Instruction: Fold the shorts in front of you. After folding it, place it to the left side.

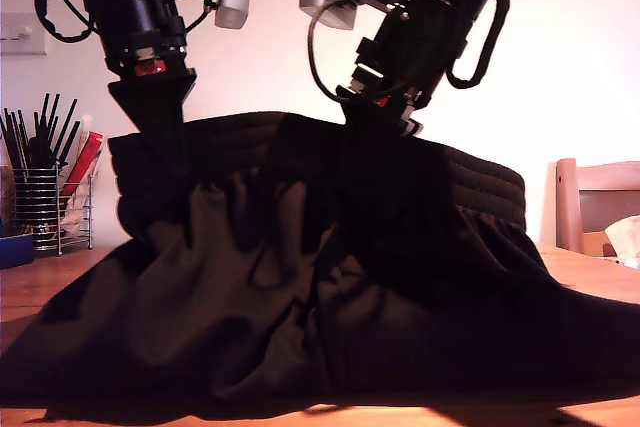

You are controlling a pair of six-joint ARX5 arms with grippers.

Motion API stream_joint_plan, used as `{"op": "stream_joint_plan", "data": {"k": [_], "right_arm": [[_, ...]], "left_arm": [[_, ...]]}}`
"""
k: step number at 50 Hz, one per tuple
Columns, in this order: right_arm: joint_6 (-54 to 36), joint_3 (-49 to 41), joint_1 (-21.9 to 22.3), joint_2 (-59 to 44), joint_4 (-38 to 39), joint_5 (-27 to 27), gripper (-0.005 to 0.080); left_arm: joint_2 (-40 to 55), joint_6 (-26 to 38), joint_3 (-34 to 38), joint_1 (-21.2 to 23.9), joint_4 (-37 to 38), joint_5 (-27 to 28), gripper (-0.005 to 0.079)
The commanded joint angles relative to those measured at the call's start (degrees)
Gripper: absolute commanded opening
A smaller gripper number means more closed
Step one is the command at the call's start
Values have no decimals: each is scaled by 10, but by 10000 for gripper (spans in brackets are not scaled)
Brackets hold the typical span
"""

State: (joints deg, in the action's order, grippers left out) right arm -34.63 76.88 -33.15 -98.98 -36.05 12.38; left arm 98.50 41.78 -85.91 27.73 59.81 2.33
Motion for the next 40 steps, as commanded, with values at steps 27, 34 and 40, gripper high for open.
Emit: {"op": "stream_joint_plan", "data": {"k": [27, 34, 40], "right_arm": [[-45, 38, 16, 3, 21, -55, -11], [-45, 56, 18, 3, -34, -55, -11], [-44, 86, 18, 3, -110, -53, -11]], "left_arm": [[-4, 0, 3, -26, -50, -61, -20], [-4, -21, -22, -24, 8, -73, -20], [-8, -52, -61, -20, 76, -73, -20]]}}
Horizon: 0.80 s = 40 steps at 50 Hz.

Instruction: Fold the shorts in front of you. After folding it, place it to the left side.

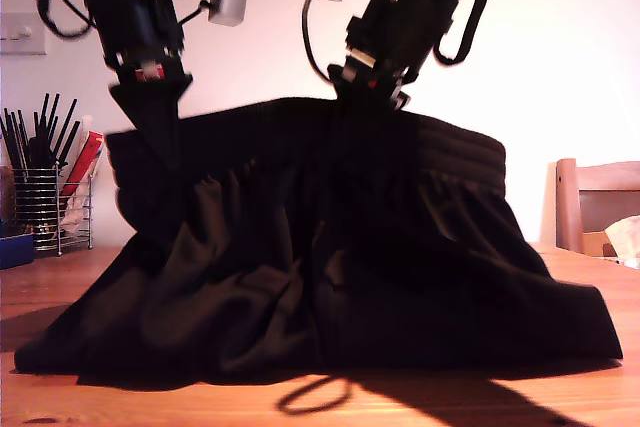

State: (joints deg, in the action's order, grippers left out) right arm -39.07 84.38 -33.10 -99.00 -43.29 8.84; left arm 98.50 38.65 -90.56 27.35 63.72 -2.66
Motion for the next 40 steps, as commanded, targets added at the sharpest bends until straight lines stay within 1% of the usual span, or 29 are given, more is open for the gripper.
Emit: {"op": "stream_joint_plan", "data": {"k": [1, 5, 6, 7, 9, 10, 11, 16, 20, 21, 25, 28, 34, 40], "right_arm": [[1, 17, 18, 3, -50, -17, -11], [4, 45, 17, 3, -104, -12, -11], [5, 53, 17, 3, -123, -5, -11], [8, 61, 17, 3, -138, 1, -11], [18, 76, 17, 3, -168, 12, -11], [21, 83, 17, 3, -184, 17, -11], [25, 91, 17, 3, -198, 19, -11], [35, 118, 17, 7, -262, 28, -11], [43, 127, 15, 13, -296, 31, -11], [47, 128, 15, 15, -306, 33, -11], [59, 128, 12, 22, -341, 45, -11], [70, 128, 12, 27, -347, 48, -11], [79, 128, 10, 49, -348, 52, -11], [93, 128, 0, 81, -348, 53, -11]], "left_arm": [[-9, -25, -23, -15, 48, -23, -20], [-10, -41, -53, -12, 102, -23, -20], [-10, -41, -60, -12, 115, -23, -20], [-10, -62, -67, -10, 129, -22, -20], [-10, -66, -76, -8, 143, -18, -20], [-11, -90, -78, -8, 143, -17, -20], [-14, -97, -80, -7, 143, -13, -21], [-23, -109, -80, -2, 143, 4, -21], [-29, -119, -80, 4, 145, 32, -21], [-30, -133, -80, 6, 146, 38, -21], [-35, -139, -80, 12, 146, 53, -21], [-38, -152, -80, 15, 147, 55, -21], [-58, -152, -64, 24, 148, 68, -21], [-88, -147, -57, 32, 148, 68, -21]]}}
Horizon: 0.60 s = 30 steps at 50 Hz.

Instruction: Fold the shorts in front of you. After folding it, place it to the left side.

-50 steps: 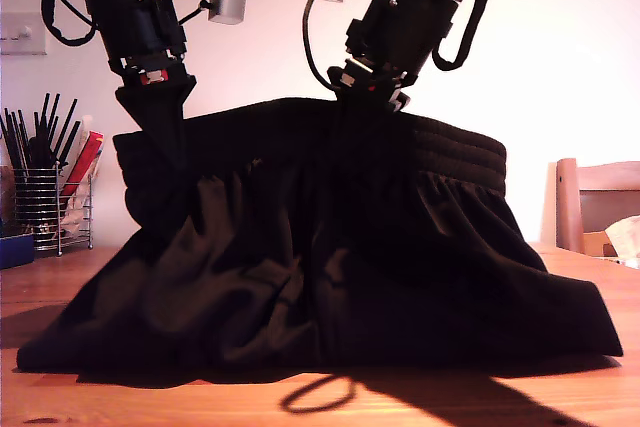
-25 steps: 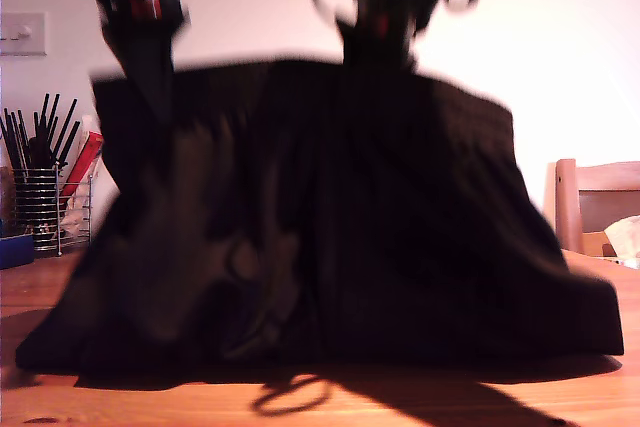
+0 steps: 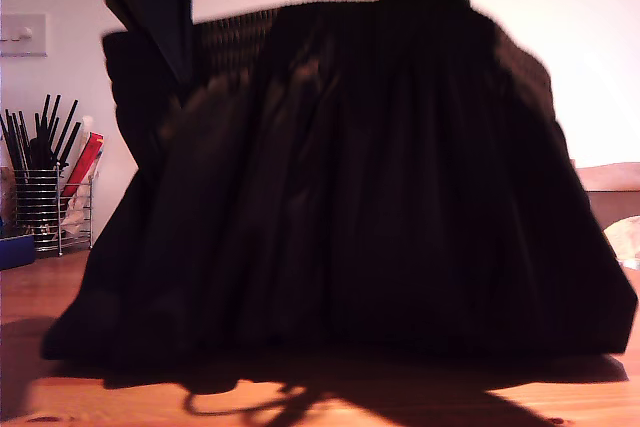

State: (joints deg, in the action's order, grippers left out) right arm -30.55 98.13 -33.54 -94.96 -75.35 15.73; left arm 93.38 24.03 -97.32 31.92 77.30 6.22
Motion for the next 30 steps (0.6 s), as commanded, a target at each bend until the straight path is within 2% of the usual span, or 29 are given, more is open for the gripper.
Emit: {"op": "stream_joint_plan", "data": {"k": [1, 4, 15, 30], "right_arm": [[8, -10, 3, 45, -27, -16, -11], [18, -10, -3, 60, -28, -14, -11], [53, -10, -26, 99, -30, -13, -11], [96, -10, -62, 123, -32, -12, -11]], "left_arm": [[-41, -1, 10, -13, 12, -19, -21], [-55, -1, 10, -13, 12, -18, -22], [-108, -26, 10, -5, 13, 45, -22], [-147, -37, 14, 25, 14, 52, -22]]}}
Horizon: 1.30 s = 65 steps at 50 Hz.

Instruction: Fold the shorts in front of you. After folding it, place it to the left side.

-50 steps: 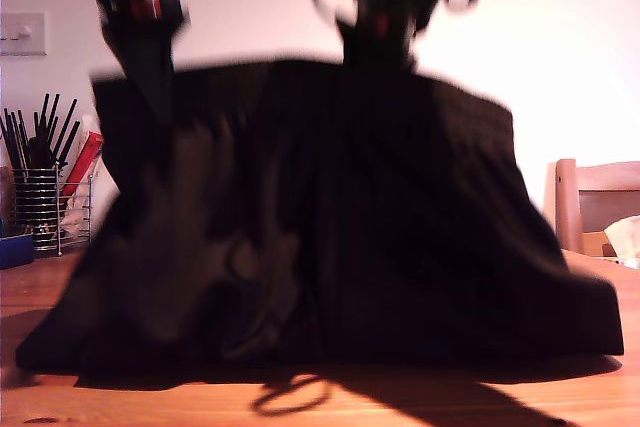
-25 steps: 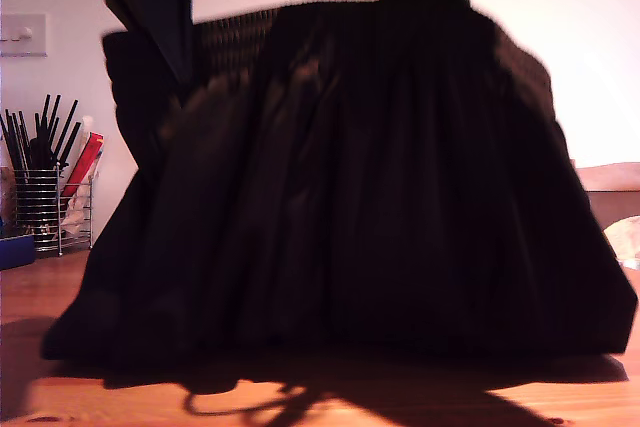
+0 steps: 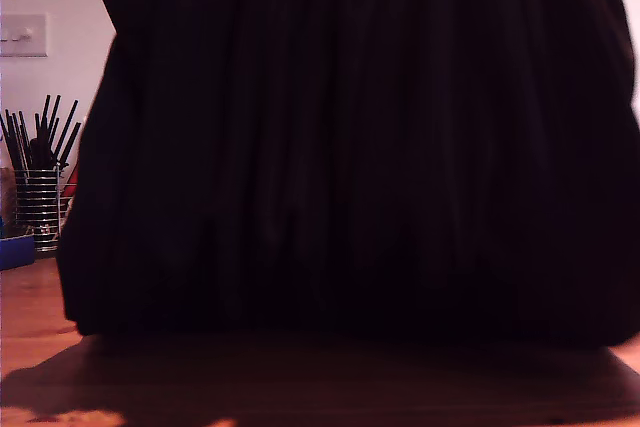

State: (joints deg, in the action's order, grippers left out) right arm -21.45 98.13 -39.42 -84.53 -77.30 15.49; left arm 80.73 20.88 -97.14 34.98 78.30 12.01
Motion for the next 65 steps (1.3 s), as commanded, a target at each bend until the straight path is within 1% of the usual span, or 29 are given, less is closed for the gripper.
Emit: {"op": "stream_joint_plan", "data": {"k": [1, 7, 18, 23, 27, 32, 38, 43, 53, 54, 65], "right_arm": [[5, -10, -4, 19, -13, -10, -11], [0, -10, -4, 19, -13, -10, -11], [-23, -10, 14, 6, -13, -6, -11], [-33, -10, 31, -8, -13, 7, -11], [-42, -10, 51, -30, -13, 25, -11], [-60, -10, 73, -61, -13, 33, -11], [-87, -10, 98, -96, -9, 35, -11], [-98, -10, 118, -118, 4, 35, -11], [-119, -10, 156, -146, 65, 34, -11], [-120, -10, 158, -149, 71, 34, -11], [-126, -10, 181, -189, 114, 32, -11]], "left_arm": [[-21, -5, 13, -6, 4, -5, -23], [-20, 3, 23, -10, 4, -6, -22], [5, 33, 37, -55, 3, -2, -23], [21, 44, 37, -70, 3, 2, -22], [38, 52, 37, -90, 3, 6, -22], [64, 57, 37, -116, 3, 19, -22], [93, 83, 37, -133, 0, 7, -22], [117, 89, 37, -146, -16, 4, -22], [163, 118, 37, -164, -51, 5, -22], [167, 127, 37, -166, -56, 5, -22], [219, 141, 37, -187, -86, 5, -22]]}}
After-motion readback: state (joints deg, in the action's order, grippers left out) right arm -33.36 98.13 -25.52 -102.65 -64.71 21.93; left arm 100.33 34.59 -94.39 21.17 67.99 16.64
